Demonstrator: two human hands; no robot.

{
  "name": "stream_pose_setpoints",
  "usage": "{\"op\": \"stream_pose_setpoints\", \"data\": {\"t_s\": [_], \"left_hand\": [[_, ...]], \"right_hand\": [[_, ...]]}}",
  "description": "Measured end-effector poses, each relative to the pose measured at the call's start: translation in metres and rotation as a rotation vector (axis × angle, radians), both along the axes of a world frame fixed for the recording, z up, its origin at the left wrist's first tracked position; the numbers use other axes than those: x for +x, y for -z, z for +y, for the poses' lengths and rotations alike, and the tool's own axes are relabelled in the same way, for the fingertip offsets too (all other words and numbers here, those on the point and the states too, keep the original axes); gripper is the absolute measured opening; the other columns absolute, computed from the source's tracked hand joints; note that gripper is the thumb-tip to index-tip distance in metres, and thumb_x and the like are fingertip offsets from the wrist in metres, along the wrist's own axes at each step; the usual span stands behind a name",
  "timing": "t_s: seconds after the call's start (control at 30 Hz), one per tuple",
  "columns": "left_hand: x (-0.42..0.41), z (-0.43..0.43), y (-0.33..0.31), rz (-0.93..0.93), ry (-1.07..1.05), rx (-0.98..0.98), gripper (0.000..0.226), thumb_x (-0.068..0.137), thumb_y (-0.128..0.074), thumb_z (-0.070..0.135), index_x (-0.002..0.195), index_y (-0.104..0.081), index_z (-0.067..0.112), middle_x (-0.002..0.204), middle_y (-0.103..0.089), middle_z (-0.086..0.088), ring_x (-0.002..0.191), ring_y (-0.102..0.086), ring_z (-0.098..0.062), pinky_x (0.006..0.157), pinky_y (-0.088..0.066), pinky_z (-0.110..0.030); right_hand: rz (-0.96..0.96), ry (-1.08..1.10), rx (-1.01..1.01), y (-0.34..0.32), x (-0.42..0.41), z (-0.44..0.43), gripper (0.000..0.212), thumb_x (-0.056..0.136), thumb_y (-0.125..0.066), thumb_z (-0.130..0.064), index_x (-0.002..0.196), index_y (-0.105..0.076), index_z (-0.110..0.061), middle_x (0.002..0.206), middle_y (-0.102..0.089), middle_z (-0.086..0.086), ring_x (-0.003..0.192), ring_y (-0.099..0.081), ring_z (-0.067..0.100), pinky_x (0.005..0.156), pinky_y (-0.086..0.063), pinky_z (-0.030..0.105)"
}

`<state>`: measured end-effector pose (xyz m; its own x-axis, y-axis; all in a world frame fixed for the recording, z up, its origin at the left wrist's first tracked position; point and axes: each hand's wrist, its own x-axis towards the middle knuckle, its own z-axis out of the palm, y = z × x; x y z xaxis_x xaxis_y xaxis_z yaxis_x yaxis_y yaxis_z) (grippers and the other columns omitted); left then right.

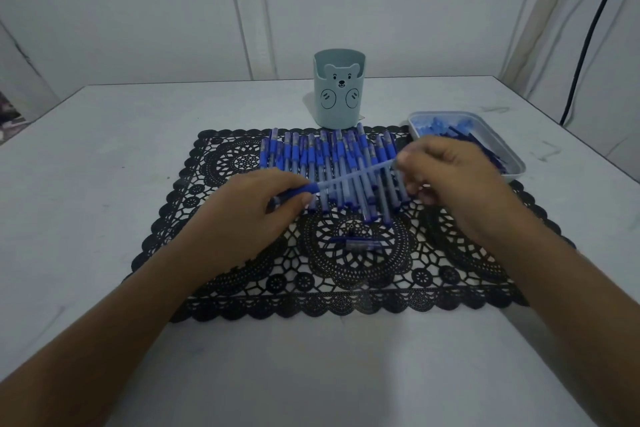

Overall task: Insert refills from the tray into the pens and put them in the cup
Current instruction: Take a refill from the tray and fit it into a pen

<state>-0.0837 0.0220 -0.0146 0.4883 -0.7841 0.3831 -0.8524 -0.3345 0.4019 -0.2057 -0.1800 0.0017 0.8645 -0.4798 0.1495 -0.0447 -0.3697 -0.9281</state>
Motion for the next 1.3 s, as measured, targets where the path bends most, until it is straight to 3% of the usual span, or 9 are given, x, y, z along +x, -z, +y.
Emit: {"op": "stream_pose_setpoints", "data": {"t_s": [0.13,0.23,0.37,0.53,0.67,0.77,0.87,1.1,1.3], "left_hand": [[0.009,0.004,0.0,-0.013,-0.088,0.019,0.026,0.089,-0.052,0.03,0.109,-0.065,0.02,0.087,-0.064,0.007,0.075,-0.057,-0.004,0.068,-0.049,-0.023],[0.013,0.005,0.002,-0.018,-0.117,0.022,0.026,0.09,-0.053,0.028,0.11,-0.065,0.017,0.09,-0.066,0.005,0.076,-0.058,-0.007,0.071,-0.049,-0.023],[0.01,0.003,0.003,-0.012,-0.097,0.045,0.028,0.089,-0.051,0.031,0.109,-0.065,0.018,0.088,-0.065,0.006,0.074,-0.057,-0.005,0.07,-0.051,-0.027],[0.008,0.001,0.005,-0.03,-0.081,0.056,0.026,0.089,-0.05,0.034,0.104,-0.066,0.018,0.085,-0.064,0.005,0.072,-0.057,-0.006,0.066,-0.049,-0.024],[0.009,0.002,0.006,-0.029,-0.074,0.047,0.034,0.088,-0.046,0.044,0.102,-0.066,0.021,0.082,-0.064,0.008,0.069,-0.057,-0.005,0.064,-0.051,-0.031],[0.008,0.001,0.006,-0.016,-0.071,0.042,0.029,0.09,-0.049,0.041,0.103,-0.066,0.022,0.083,-0.064,0.008,0.07,-0.057,-0.005,0.065,-0.052,-0.033],[0.007,0.0,0.006,-0.014,-0.068,0.039,0.03,0.09,-0.049,0.041,0.102,-0.067,0.02,0.084,-0.064,0.007,0.07,-0.057,-0.006,0.066,-0.052,-0.033],[0.006,0.0,0.007,-0.01,-0.055,0.042,0.028,0.09,-0.05,0.039,0.102,-0.067,0.02,0.084,-0.065,0.009,0.074,-0.058,-0.006,0.068,-0.051,-0.029],[0.003,-0.001,0.006,0.0,-0.064,0.07,0.026,0.086,-0.051,0.037,0.102,-0.066,0.023,0.082,-0.062,0.013,0.071,-0.056,-0.003,0.065,-0.049,-0.026]], "right_hand": [[-0.162,0.418,0.228,-0.003,0.004,-0.034,0.02,0.081,-0.051,-0.012,0.062,-0.055,-0.014,0.047,-0.048,-0.008,0.047,-0.042,0.009,0.047,-0.033,0.023],[-0.21,0.632,-0.192,0.001,-0.002,-0.045,0.012,0.081,-0.053,-0.019,0.072,-0.057,-0.011,0.063,-0.052,-0.003,0.064,-0.047,0.01,0.06,-0.038,0.02],[-0.129,0.575,-0.732,0.017,-0.001,-0.038,0.011,0.084,-0.055,-0.014,0.078,-0.058,-0.005,0.075,-0.055,0.005,0.07,-0.047,0.016,0.064,-0.032,0.024],[0.169,0.382,-1.009,0.034,0.005,-0.04,0.02,0.086,-0.058,-0.023,0.091,-0.063,-0.004,0.088,-0.057,0.013,0.076,-0.055,0.028,0.069,-0.046,0.037],[0.202,0.334,-0.943,0.027,0.005,-0.039,0.039,0.088,-0.05,-0.046,0.1,-0.065,-0.012,0.093,-0.055,0.007,0.084,-0.054,0.024,0.08,-0.048,0.041],[0.146,0.414,-0.905,0.02,0.004,-0.05,0.032,0.092,-0.048,-0.033,0.095,-0.065,-0.007,0.089,-0.058,0.01,0.08,-0.052,0.024,0.072,-0.041,0.032],[0.23,0.484,-0.897,0.02,0.005,-0.068,0.026,0.091,-0.049,-0.023,0.097,-0.066,-0.004,0.097,-0.063,0.017,0.088,-0.056,0.032,0.075,-0.043,0.035],[0.641,0.53,-0.813,0.024,0.024,-0.103,0.028,0.086,-0.056,-0.034,0.101,-0.065,-0.013,0.104,-0.063,0.011,0.098,-0.055,0.031,0.081,-0.039,0.039],[0.636,0.471,-0.692,0.026,0.032,-0.11,0.023,0.08,-0.06,-0.031,0.089,-0.066,-0.011,0.083,-0.061,0.009,0.078,-0.055,0.026,0.072,-0.047,0.036]]}}
